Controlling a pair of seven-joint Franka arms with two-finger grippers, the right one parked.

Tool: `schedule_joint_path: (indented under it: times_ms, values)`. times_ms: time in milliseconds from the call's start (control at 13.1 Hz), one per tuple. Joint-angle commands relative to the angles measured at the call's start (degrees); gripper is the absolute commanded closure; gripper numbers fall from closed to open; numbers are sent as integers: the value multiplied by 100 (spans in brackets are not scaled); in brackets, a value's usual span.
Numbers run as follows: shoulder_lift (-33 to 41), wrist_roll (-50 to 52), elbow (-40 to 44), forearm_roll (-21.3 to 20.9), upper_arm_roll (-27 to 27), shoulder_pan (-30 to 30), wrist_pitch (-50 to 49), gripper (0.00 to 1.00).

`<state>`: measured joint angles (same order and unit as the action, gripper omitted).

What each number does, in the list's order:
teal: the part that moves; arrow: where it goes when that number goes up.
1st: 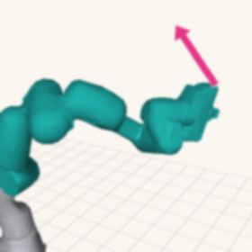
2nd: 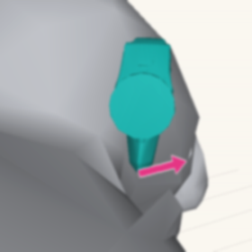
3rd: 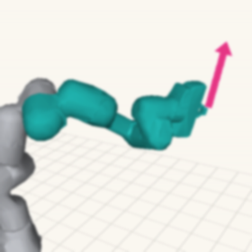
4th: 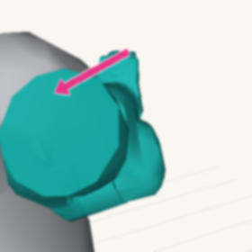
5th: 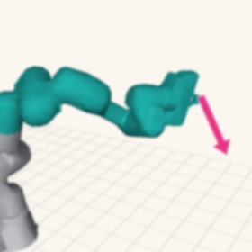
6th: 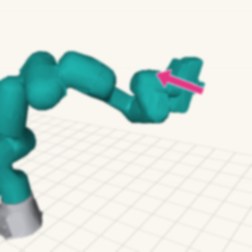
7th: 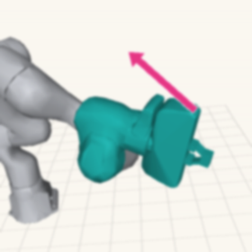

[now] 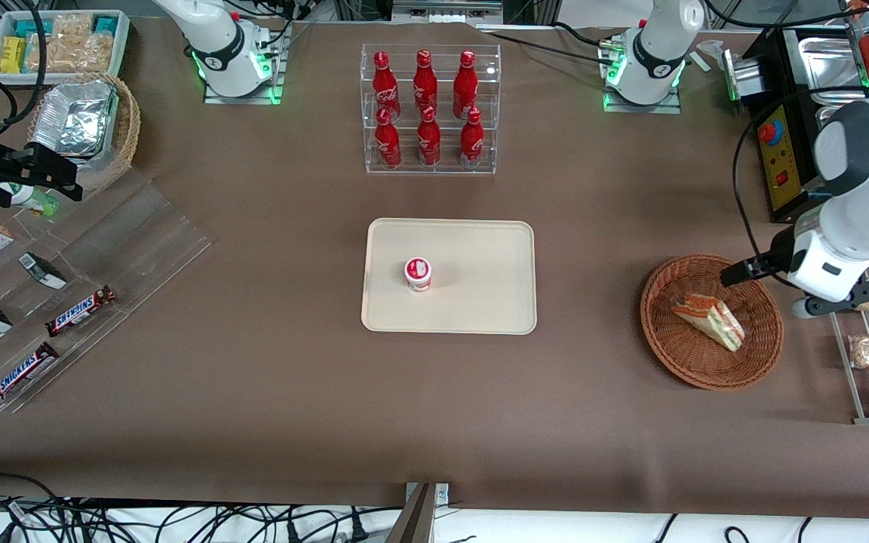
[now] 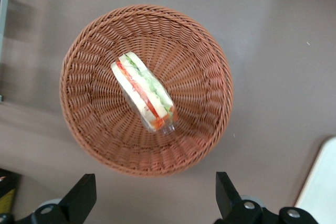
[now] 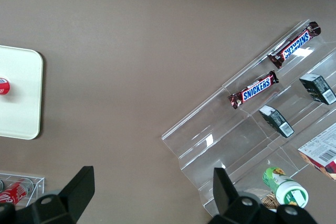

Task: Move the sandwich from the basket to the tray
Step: 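Move the left gripper over the wrapped sandwich in the wicker basket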

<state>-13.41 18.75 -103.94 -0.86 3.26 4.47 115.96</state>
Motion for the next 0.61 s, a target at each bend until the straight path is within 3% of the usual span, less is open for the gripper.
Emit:
schedule_joint_path:
  times_ms: [0, 229, 534]
  values:
    - [-12, 574, -310, -142, 8, 115, 557, 0]
    - [-196, 1461, -530, -518, 8, 141, 1172, 0]
    - [-548, 2298, -706, -546, 17, 133, 1946, 0]
